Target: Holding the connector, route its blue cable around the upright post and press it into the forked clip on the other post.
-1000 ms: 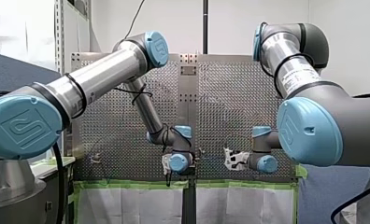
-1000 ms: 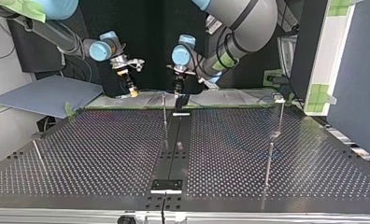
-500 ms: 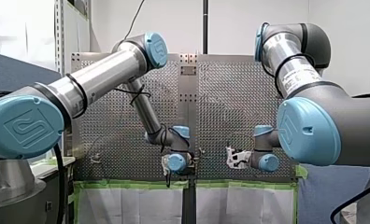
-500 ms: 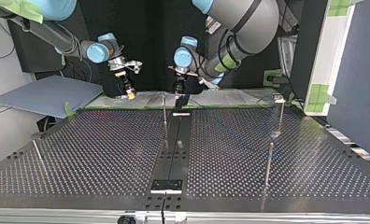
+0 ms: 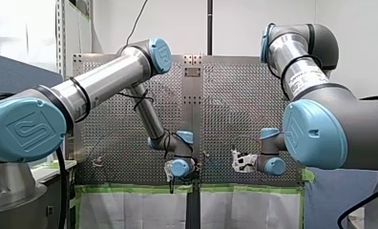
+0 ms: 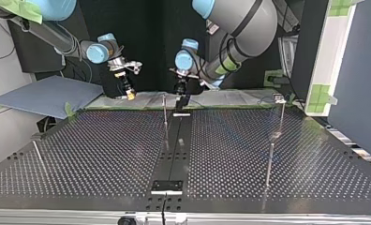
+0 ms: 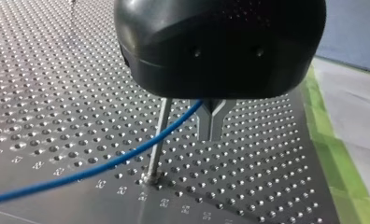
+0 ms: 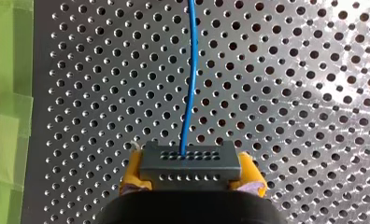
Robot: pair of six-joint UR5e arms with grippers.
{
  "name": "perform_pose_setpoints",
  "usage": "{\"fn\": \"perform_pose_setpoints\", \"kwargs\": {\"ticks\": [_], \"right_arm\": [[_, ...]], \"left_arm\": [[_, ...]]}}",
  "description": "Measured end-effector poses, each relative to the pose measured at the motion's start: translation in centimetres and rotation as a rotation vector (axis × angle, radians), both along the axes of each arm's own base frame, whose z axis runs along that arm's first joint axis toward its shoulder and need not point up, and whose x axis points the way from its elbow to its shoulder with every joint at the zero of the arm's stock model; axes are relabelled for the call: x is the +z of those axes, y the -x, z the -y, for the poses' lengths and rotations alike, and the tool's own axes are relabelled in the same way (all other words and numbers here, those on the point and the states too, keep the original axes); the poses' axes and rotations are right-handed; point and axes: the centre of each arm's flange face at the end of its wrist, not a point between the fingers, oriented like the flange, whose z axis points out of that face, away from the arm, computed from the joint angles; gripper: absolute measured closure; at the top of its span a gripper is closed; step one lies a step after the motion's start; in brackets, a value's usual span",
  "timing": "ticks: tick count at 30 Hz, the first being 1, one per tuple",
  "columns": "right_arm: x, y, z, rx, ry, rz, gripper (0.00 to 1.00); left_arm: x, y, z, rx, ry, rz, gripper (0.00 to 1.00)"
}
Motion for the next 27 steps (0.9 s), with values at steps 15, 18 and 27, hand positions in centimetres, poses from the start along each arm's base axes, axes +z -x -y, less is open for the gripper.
{"fn": "perform_pose_setpoints", "kwargs": {"ticks": [15,18,27], "right_arm": [[0.5,0.0,0.9,-0.004,0.007,0.002,1.00],[0.7,-0.1,1.3,-0.004,0.007,0.002,1.00],[1.3,-0.2,2.5,-0.008,0.017,0.005,1.00]], "left_arm": [[1.5,-2.5,0.3,-0.002,0.003,0.004,1.00],[1.8,-2.9,0.4,-0.003,0.003,0.005,1.00],[2.4,-3.7,0.6,-0.009,0.001,0.005,1.00]]}}
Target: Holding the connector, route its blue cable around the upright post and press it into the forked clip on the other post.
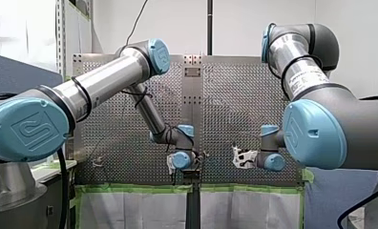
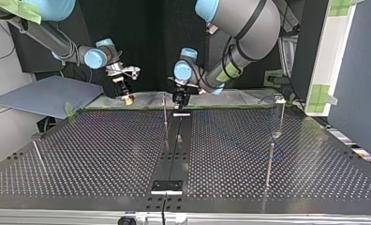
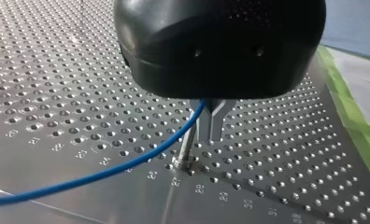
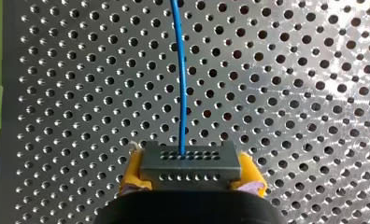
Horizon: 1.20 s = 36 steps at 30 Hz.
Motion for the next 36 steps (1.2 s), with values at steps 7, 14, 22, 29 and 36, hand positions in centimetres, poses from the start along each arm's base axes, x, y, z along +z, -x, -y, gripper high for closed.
{"fn": "perform_pose_setpoints", "kwargs": {"ticks": [7,14,22,29,36], "right_arm": [[0.5,-0.1,0.7,-0.002,0.009,0.006,1.00],[0.6,0.1,1.1,-0.007,0.013,0.013,1.00],[0.9,0.2,1.7,-0.011,0.019,0.016,1.00],[1.2,0.2,2.2,-0.013,0.025,0.020,1.00],[1.3,0.2,2.3,-0.014,0.028,0.022,1.00]], "left_arm": [[0.2,-0.5,-0.2,-0.001,0.002,0.002,1.00],[0.4,-1.0,-0.4,0.000,0.000,-0.002,1.00],[0.6,-1.2,-0.3,-0.001,-0.003,-0.008,1.00],[0.6,-1.2,-0.4,-0.003,-0.004,-0.010,1.00],[0.6,-1.3,-0.4,-0.003,-0.004,-0.010,0.59]]}}
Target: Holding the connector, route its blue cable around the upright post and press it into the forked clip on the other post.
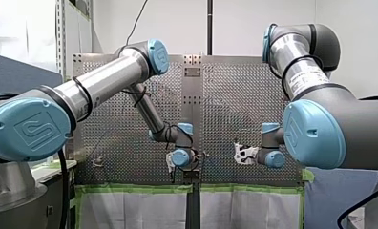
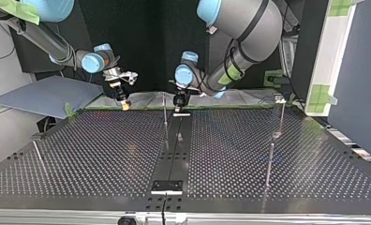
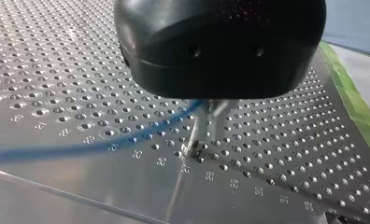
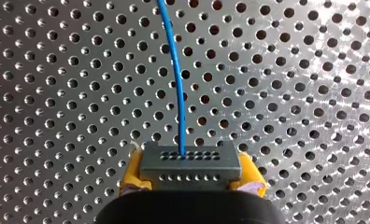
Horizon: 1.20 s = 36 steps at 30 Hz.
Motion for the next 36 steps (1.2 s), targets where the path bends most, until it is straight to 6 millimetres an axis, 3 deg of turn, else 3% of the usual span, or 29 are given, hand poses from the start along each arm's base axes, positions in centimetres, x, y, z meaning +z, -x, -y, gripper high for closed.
{"fn": "perform_pose_setpoints", "kwargs": {"ticks": [1,2,4,6,18,36], "right_arm": [[0.0,0.0,0.0,0.000,0.000,0.000,1.00],[0.0,0.0,0.0,0.000,0.001,0.000,1.00],[0.0,0.0,0.0,0.000,0.000,0.000,1.00],[0.0,0.1,0.1,0.000,0.000,0.000,1.00],[0.0,0.2,0.1,-0.001,-0.002,0.000,1.00],[0.0,0.2,0.1,-0.002,-0.005,-0.001,1.00]], "left_arm": [[0.0,0.0,0.0,0.000,0.000,0.000,0.36],[0.0,0.0,0.0,0.000,0.000,-0.001,0.36],[0.0,0.0,0.0,0.000,-0.002,-0.005,0.05],[-0.1,0.1,-0.1,0.001,-0.008,-0.014,0.00],[-0.7,0.9,-1.2,0.045,-0.128,-0.072,0.00],[-0.7,1.6,-0.8,-0.016,-0.142,-0.108,0.00]]}}
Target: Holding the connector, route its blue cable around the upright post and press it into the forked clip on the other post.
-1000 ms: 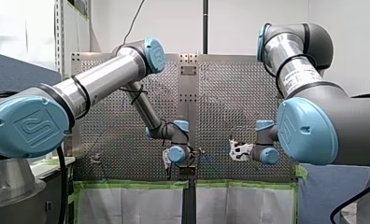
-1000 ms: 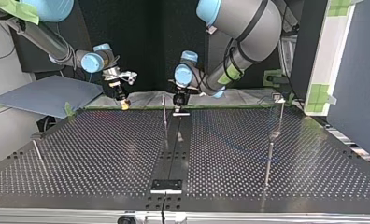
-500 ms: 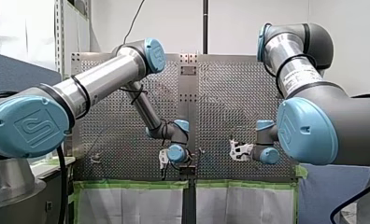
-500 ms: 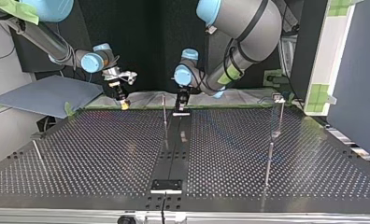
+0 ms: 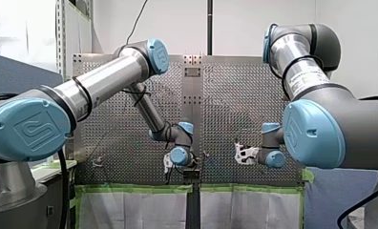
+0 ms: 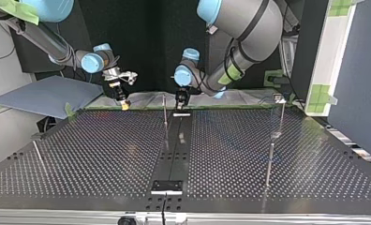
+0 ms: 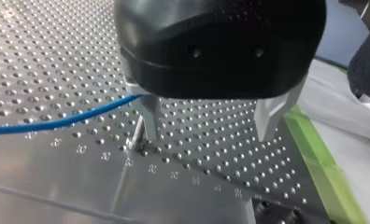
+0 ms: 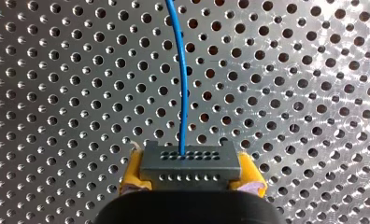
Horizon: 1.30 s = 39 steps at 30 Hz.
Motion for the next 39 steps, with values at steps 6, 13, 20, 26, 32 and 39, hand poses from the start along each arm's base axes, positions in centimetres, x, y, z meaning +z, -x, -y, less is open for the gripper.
{"fn": "perform_pose_setpoints", "kwargs": {"ticks": [6,13,20,26,32,39], "right_arm": [[0.0,0.1,0.0,-0.001,-0.001,0.000,1.00],[-0.1,0.2,0.0,-0.002,-0.005,-0.008,1.00],[-0.5,0.3,-0.6,-0.009,-0.026,-0.059,1.00],[-1.0,0.2,-1.3,-0.021,-0.048,-0.116,1.00],[-1.9,0.3,-2.9,-0.030,-0.071,-0.170,1.00],[-2.6,0.2,-4.2,-0.020,-0.066,-0.203,1.00]], "left_arm": [[0.6,0.5,0.1,-0.037,-0.001,-0.024,0.00],[2.7,1.2,-0.6,-0.029,0.014,-0.002,0.00],[4.1,3.2,-1.6,-0.020,-0.005,-0.023,0.00],[2.8,5.7,-2.0,-0.037,-0.036,-0.061,0.00],[1.8,7.6,-2.5,-0.049,-0.055,-0.081,0.00],[3.0,9.1,-2.7,-0.058,-0.043,-0.058,0.00]]}}
